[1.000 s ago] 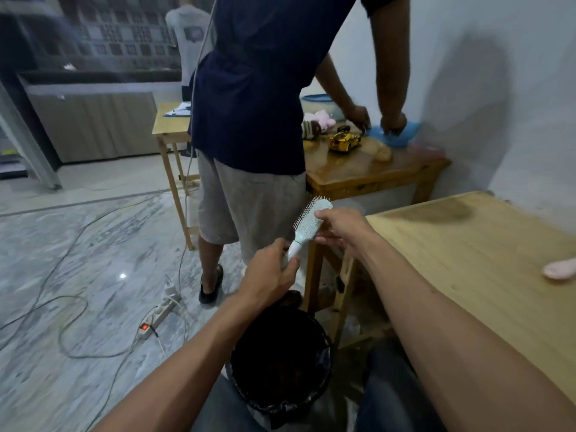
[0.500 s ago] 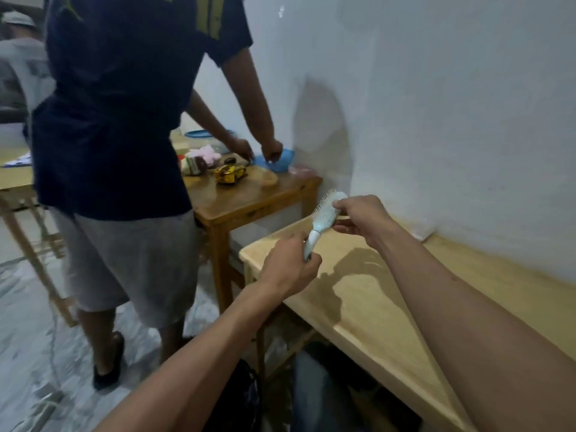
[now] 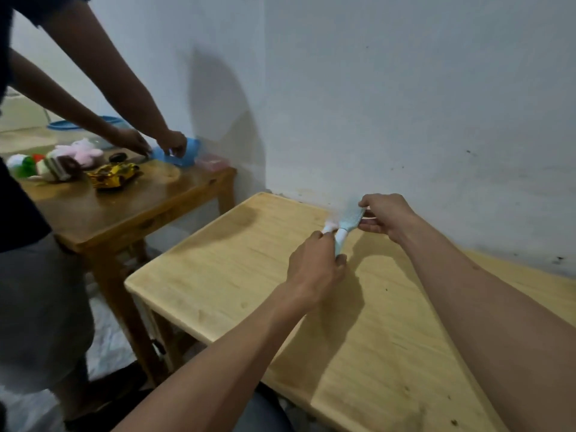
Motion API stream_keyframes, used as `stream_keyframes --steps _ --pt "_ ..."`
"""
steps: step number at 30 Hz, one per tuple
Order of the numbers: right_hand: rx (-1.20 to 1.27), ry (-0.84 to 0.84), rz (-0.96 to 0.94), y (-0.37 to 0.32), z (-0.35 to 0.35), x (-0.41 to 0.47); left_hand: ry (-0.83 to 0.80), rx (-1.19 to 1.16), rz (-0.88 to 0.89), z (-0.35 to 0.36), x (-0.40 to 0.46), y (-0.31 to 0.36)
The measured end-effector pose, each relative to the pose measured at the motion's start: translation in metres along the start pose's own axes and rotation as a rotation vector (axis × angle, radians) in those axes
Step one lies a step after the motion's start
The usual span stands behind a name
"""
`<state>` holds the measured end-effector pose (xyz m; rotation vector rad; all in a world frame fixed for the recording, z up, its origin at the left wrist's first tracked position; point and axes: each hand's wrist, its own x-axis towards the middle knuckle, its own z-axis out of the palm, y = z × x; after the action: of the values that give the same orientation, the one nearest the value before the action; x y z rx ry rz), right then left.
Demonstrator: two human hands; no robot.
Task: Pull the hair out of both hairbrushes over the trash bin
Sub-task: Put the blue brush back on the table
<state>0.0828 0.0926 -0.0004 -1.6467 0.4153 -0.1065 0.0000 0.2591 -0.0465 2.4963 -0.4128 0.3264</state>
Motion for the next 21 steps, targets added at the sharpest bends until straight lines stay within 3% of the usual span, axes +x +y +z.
stream_keyframes --steps 6,21 --pt "-0.057 0.092 0.057 0.024 -0.015 0.031 -0.097 0.044 0.009 0.031 0.019 0.008" --pt "-0.151 0.225 0.066 0.049 -0.012 0.093 -0.045 0.218 0.065 0.057 0.053 0.006"
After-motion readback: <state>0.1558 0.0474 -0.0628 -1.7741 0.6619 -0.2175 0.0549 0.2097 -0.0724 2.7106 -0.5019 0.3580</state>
